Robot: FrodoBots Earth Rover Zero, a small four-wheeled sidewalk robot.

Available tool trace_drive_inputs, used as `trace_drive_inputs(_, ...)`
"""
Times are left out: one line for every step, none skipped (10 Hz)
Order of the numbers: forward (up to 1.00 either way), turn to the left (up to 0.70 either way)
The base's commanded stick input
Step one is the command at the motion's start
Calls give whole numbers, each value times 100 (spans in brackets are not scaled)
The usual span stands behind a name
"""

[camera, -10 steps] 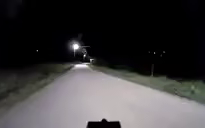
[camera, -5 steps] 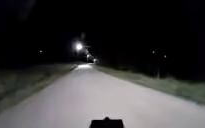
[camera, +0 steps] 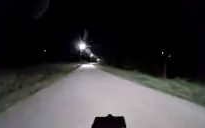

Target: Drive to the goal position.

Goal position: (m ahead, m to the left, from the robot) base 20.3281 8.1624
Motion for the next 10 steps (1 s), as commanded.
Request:
trace_drive_inputs(70,14)
trace_drive_inputs(70,14)
trace_drive_inputs(70,8)
trace_drive_inputs(70,0)
trace_drive_inputs(70,0)
trace_drive_inputs(70,0)
trace_drive_inputs(70,0)
trace_drive_inputs(70,0)
trace_drive_inputs(70,0)
trace_drive_inputs(70,0)
